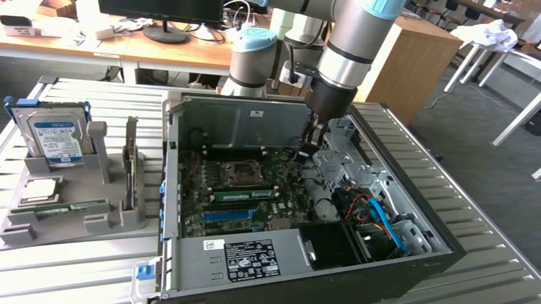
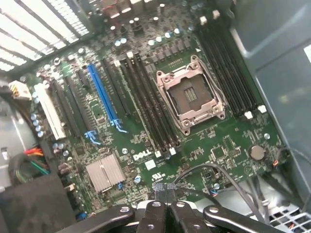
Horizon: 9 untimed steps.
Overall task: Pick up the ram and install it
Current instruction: 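Press down the ram until it locks into place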
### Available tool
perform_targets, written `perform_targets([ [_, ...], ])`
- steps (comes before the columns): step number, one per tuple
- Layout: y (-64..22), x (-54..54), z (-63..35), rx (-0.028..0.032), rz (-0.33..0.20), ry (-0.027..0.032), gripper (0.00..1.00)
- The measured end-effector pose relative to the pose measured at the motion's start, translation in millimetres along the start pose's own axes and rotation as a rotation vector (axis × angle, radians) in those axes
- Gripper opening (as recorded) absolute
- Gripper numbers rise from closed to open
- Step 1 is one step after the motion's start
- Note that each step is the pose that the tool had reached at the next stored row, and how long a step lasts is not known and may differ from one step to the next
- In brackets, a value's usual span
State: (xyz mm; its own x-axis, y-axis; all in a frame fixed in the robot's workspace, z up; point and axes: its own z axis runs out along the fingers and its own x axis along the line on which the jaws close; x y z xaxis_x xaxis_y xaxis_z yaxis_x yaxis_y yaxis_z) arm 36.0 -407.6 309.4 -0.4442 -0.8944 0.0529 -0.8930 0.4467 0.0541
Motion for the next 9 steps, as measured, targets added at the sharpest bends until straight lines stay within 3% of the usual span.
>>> perform_targets([
  [9,-0.1,-0.1,1.2,-0.0006,0.124,0.0055,0.1],
])
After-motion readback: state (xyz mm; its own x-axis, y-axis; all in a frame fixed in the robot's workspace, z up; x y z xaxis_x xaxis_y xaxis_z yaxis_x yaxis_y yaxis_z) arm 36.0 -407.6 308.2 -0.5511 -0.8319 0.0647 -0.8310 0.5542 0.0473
